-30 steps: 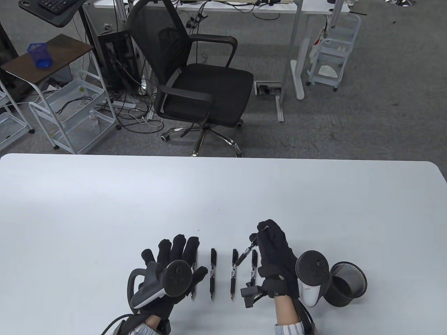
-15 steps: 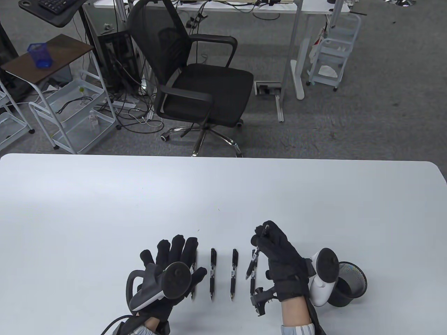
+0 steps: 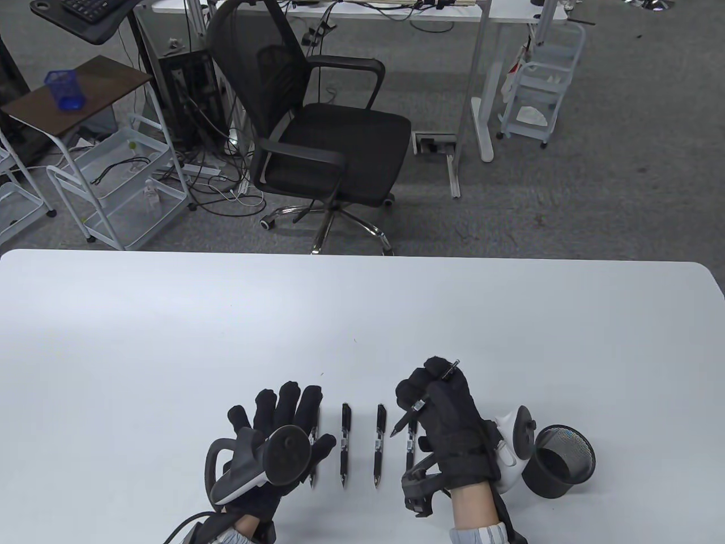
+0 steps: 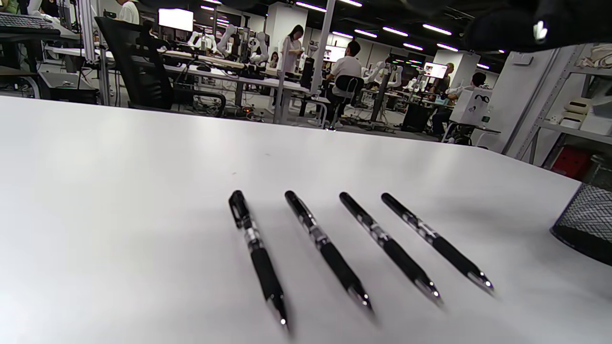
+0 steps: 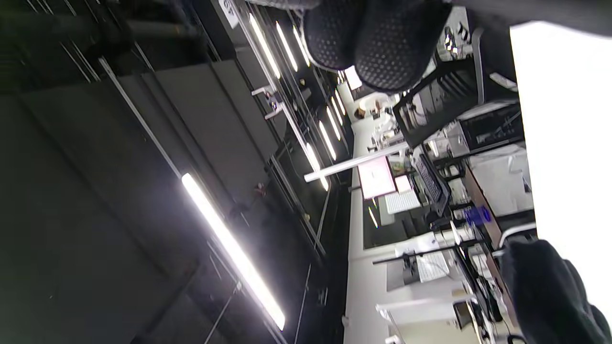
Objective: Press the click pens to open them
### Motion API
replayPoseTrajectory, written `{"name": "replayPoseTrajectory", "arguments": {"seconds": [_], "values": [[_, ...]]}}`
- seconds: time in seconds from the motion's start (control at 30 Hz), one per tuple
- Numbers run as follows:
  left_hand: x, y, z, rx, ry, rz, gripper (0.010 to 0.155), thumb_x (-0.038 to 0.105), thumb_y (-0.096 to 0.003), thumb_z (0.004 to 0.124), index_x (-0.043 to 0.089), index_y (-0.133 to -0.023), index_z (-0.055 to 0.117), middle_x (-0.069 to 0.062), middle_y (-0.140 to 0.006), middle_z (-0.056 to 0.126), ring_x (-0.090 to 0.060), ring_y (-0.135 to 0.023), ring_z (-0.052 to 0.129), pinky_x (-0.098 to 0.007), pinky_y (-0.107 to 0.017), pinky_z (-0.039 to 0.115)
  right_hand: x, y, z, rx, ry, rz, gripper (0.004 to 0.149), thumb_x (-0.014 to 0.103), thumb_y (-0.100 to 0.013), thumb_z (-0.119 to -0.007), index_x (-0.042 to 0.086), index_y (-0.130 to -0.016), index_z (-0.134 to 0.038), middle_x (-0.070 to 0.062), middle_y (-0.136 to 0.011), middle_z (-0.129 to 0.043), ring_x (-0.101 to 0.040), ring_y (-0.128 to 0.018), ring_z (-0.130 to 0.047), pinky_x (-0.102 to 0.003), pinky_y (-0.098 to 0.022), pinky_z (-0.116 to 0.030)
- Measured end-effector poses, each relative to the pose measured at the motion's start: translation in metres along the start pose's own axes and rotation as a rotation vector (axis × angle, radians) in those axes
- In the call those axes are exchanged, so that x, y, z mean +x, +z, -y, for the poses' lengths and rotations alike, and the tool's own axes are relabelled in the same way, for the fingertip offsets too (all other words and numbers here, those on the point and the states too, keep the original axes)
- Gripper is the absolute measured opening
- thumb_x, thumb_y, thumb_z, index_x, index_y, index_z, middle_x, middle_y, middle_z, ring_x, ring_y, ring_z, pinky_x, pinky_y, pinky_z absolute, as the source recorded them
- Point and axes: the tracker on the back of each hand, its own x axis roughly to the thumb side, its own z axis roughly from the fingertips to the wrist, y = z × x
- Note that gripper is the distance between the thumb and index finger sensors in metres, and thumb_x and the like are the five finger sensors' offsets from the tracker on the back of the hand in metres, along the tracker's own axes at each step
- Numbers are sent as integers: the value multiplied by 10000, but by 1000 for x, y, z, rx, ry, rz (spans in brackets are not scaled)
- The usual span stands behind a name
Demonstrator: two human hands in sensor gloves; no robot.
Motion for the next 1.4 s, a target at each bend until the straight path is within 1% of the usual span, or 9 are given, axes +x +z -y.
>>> {"name": "replayPoseTrajectory", "arguments": {"seconds": [0.1, 0.2, 0.3, 0.4, 0.53, 0.6, 0.73, 0.87, 1.4], "values": [[1, 0, 1, -4, -3, 2, 743, 609, -703, 489, 224, -1264, 191, -247, -1319, 271, -644, -1144, 347, -857, -683, 245, -2, 2, 2, -37, -66, -8, 492, 101, -640, -530, -69, -1082, -397, -237, -930, -664, -404, -708, -799, -673, -647, -673], [2, 0, 1, -6, -7, 1, 741, 608, -703, 490, 225, -1263, 192, -249, -1318, 272, -646, -1142, 347, -858, -683, 246, -4, 2, 3, -8, -143, -20, 504, 119, -650, -487, -48, -1097, -326, -209, -955, -608, -316, -677, -770, -572, -649, -685], [2, 0, 1, -6, -7, 0, 739, 608, -704, 488, 225, -1263, 194, -247, -1318, 271, -646, -1143, 348, -858, -683, 246, -11, 2, 5, 11, -256, -37, 492, 172, -660, -459, -8, -1101, -338, -172, -942, -621, -260, -638, -775, -498, -617, -720], [2, 0, 1, -7, -9, 0, 742, 608, -703, 490, 224, -1264, 194, -248, -1319, 272, -644, -1143, 349, -858, -683, 246, -18, 4, 7, 34, -365, -82, 472, 361, -733, -442, 38, -1075, -399, -119, -893, -657, -210, -582, -782, -443, -578, -746], [2, 0, 1, -9, -12, -1, 739, 609, -703, 489, 225, -1264, 197, -246, -1318, 275, -645, -1143, 348, -858, -682, 245, -22, 5, 8, 14, -388, -96, 524, 570, -703, -392, 138, -905, -610, 14, -681, -799, -82, -384, -825, -313, -416, -836], [2, 0, 1, -8, -11, -1, 740, 608, -703, 490, 224, -1265, 198, -249, -1318, 273, -644, -1143, 348, -858, -682, 244, -22, 5, 7, 49, -435, -89, 579, 606, -674, -314, 165, -847, -647, 36, -625, -819, -77, -349, -827, -309, -395, -841], [2, -1, 1, -10, -13, -1, 740, 607, -702, 494, 224, -1265, 205, -247, -1318, 274, -647, -1142, 348, -859, -681, 244, -25, 5, 5, 61, -495, -79, 614, 621, -652, -262, 189, -786, -677, 52, -570, -830, -80, -317, -824, -314, -381, -840], [3, -1, 2, -12, -14, -1, 738, 606, -703, 494, 226, -1265, 203, -245, -1319, 273, -645, -1143, 348, -858, -681, 244, -24, 5, 5, 102, -457, -89, 578, 603, -687, -284, 190, -778, -678, 51, -565, -829, -83, -315, -823, -318, -384, -839], [3, -2, 2, -15, -14, 0, 736, 607, -703, 493, 227, -1266, 210, -246, -1319, 272, -646, -1143, 346, -858, -682, 242, -25, 5, 7, 65, -469, -94, 558, 560, -667, -281, 184, -773, -678, 42, -562, -829, -91, -312, -823, -328, -381, -839]]}}
